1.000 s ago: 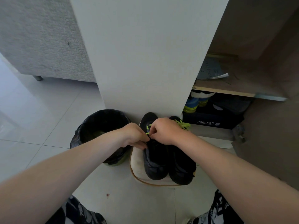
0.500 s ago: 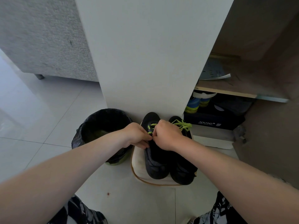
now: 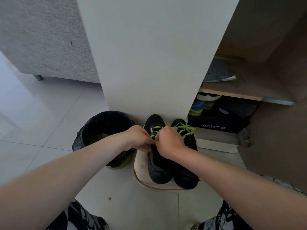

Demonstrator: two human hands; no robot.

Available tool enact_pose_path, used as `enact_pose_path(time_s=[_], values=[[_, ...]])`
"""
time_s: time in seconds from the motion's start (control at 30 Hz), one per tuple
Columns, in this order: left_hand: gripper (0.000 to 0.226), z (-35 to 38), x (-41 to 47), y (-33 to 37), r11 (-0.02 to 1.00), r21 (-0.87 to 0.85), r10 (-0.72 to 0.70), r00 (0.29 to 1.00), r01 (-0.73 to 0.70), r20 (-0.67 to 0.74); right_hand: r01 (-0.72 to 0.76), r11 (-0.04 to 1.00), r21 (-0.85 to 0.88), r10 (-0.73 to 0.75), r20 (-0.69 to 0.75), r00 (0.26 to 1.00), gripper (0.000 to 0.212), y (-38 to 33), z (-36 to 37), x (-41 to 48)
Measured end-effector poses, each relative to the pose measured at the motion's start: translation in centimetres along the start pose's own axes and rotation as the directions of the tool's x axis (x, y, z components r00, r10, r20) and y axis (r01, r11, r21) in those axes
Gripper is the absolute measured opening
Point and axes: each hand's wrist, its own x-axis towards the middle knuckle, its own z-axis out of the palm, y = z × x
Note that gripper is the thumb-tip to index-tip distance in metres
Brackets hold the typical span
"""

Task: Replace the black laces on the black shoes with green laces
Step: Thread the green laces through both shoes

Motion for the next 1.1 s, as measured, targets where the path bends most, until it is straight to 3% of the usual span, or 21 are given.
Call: enact_pose_path(time_s=[0.33,0.6,0.73,0.83,1.0,1.1], values=[[0.005,0.2,0.2,-0.8,0.999,-0.029,0.016,1.000,-0.016,0.003,0.011,0.996,-0.092,-0.021,-0.115,0.993,0.023,-0.3,1.4,-0.5],[0.014,0.0,0.6,-0.8,0.997,-0.079,-0.003,0.998,0.008,0.065,0.149,0.982,-0.113,-0.158,-0.074,0.985,0.022,0.5,-1.1,0.4],[0.021,-0.5,0.8,-1.2,0.988,-0.144,-0.043,0.993,0.059,0.113,0.147,0.987,0.063,-0.143,-0.060,0.988,0.019,0.9,-0.2,0.3],[0.013,-0.8,0.8,-1.6,0.982,-0.183,-0.034,0.993,0.054,0.114,0.123,0.971,0.204,-0.112,-0.066,0.992,0.014,1.3,-0.2,0.5],[0.017,-0.7,1.2,-1.6,0.985,-0.175,0.006,0.996,0.009,0.085,0.134,0.986,0.098,-0.132,-0.021,0.991,0.025,1.4,-1.2,0.7],[0.014,-0.7,1.1,-0.8,0.996,-0.080,-0.026,0.991,0.037,0.129,0.193,0.971,0.141,-0.190,-0.031,0.981,0.039,1.3,-1.5,0.6]])
